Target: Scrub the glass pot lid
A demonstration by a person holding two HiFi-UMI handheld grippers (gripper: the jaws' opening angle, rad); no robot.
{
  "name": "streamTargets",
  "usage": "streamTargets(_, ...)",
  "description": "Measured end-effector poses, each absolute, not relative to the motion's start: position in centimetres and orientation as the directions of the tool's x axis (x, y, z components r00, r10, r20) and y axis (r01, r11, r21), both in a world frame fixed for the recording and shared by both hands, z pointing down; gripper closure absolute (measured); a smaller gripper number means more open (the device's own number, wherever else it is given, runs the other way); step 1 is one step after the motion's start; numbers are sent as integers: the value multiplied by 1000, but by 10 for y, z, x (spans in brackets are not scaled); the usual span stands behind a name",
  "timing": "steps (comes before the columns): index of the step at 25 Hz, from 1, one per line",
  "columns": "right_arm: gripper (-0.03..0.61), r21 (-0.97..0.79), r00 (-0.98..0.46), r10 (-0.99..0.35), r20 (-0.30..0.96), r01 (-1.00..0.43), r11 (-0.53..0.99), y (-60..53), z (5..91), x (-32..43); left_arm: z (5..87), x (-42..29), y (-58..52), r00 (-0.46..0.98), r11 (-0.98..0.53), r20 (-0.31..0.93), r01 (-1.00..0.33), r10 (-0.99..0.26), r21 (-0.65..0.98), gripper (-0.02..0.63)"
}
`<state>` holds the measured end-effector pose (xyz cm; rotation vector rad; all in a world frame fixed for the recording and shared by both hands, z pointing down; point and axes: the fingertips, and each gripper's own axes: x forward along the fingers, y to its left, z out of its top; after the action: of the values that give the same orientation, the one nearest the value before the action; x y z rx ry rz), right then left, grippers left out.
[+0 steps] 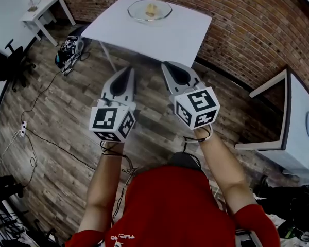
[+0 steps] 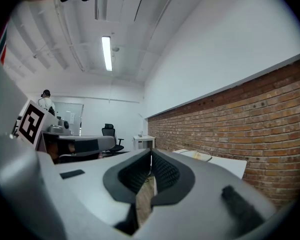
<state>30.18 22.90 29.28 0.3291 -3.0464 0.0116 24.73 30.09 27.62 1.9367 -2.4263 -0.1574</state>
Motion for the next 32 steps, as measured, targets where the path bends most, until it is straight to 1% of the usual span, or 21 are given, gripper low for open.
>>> streamTargets(8,548,0,-966,-242,90,-243,970,226,297,286,282,225,304,-209,204,-31,-973,-978,106,595)
streamTargets(15,549,4,-967,-240,89,-240,971,201,302,267,288,207,278,-208,204,-30,-973,-978,110,596)
streamTargets(22,548,5,-972,-225,72,-225,974,145,301,221,289,162,225,-226,222,-32,-971,-974,93,595)
streamTargets(32,548,73,-974,-212,85,-206,976,46,301,147,291,88,126,-243,240,-28,-968,-970,80,596)
